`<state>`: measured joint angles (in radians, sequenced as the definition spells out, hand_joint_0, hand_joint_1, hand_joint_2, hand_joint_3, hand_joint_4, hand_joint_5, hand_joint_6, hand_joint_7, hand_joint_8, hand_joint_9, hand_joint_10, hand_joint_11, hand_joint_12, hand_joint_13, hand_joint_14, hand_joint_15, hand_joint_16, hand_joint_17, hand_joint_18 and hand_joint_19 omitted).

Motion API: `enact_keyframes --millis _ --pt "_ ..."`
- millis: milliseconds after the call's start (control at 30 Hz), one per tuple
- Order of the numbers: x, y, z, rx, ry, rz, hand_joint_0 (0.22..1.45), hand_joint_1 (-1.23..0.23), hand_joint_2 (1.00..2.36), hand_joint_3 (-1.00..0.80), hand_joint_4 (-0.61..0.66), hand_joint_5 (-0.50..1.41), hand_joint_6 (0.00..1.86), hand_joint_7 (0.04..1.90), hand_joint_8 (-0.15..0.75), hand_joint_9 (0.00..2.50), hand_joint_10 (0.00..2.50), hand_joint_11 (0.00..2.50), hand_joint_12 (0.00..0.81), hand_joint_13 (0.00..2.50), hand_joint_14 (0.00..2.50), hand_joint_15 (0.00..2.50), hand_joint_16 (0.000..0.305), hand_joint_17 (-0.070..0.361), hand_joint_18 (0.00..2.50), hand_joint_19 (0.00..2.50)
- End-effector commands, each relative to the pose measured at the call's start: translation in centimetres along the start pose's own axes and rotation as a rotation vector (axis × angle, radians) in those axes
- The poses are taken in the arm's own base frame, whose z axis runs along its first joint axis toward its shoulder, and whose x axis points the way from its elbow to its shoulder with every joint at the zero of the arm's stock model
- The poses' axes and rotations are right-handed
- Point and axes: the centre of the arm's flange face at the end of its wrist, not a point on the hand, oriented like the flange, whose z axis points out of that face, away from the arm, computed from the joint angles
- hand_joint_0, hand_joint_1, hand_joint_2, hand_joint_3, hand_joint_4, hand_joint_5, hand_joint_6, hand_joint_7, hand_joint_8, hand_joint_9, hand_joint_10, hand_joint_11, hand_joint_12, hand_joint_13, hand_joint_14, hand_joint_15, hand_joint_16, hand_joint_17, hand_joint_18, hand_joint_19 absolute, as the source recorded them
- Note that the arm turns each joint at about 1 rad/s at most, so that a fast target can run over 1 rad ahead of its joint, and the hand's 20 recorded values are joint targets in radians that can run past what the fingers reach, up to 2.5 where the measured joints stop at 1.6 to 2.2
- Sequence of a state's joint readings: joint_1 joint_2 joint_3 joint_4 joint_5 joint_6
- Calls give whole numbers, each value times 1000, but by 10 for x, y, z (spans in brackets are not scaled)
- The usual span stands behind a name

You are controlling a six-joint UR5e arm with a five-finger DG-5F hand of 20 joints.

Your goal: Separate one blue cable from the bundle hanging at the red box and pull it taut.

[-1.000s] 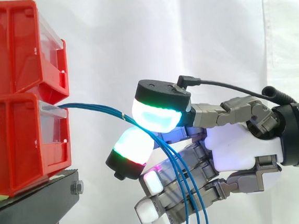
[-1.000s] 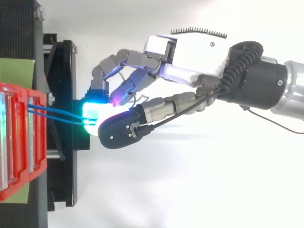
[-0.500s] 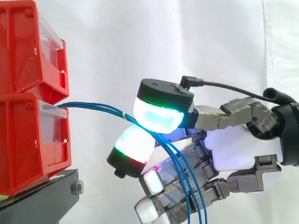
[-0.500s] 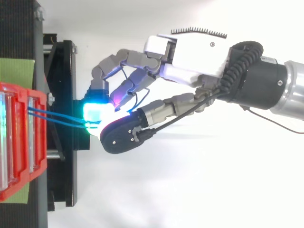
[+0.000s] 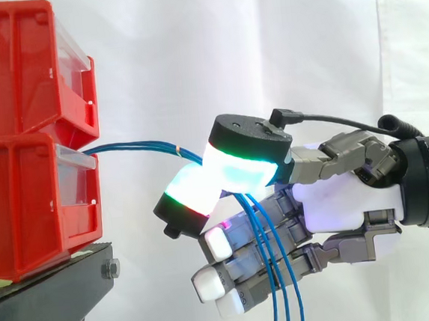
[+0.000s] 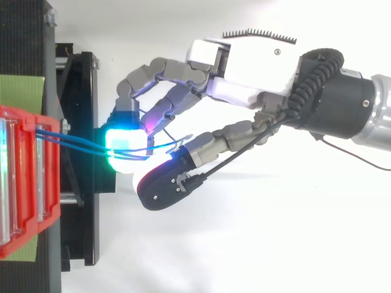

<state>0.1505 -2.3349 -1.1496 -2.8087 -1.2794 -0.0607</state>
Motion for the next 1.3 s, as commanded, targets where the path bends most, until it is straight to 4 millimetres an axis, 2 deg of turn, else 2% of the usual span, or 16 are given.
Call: enact_keyframes --millis 0,200,233,267,333,467,567,700,800,900,1067,1267 --pt "-1 0 0 -1 -2 -5 555 -822 1000 -500 85 -191 936 955 280 954 22 805 304 834 18 476 37 82 612 496" --pt "-1 0 0 1 -3 -4 473 -856 1000 -500 116 -189 913 920 304 969 20 808 335 859 17 469 42 94 654 494" --pt "-1 0 0 1 -3 -4 481 -790 1000 -500 115 -189 913 900 309 977 21 802 332 863 17 471 41 93 657 496" --pt "-1 0 0 1 -3 -4 481 -792 1000 -500 113 -189 913 886 308 979 21 797 334 866 18 471 41 93 658 488" --pt "-1 0 0 -1 -2 -5 517 -657 1000 -500 103 -188 906 894 306 993 19 801 323 864 18 470 39 88 651 505" --pt "-1 0 0 1 -2 -5 602 -565 1000 -500 72 -183 890 955 289 993 20 795 310 871 19 480 36 81 635 528" --pt "-1 1 0 -2 -2 -6 631 -590 1001 -488 46 -185 896 1008 290 997 23 800 311 873 18 493 36 82 637 529" --pt "-1 0 0 -1 -2 -7 630 -660 1015 -330 50 -188 910 1057 294 987 23 807 312 874 20 491 37 82 639 538" --pt "-1 0 0 -1 -2 -7 642 -701 1018 -285 41 -197 929 1018 289 971 23 810 314 869 18 488 37 83 642 528" --pt "-1 0 0 -2 -3 -6 655 -712 1016 -310 41 -203 935 985 291 963 20 812 315 870 18 486 37 83 646 521" --pt "-1 0 0 1 -9 -5 647 -683 1003 -471 79 -206 927 941 285 970 21 808 314 878 19 492 37 83 648 529" --pt "0 0 0 -2 -6 -6 654 -661 1007 -432 52 -204 927 983 290 987 22 821 314 884 19 488 37 82 655 520"
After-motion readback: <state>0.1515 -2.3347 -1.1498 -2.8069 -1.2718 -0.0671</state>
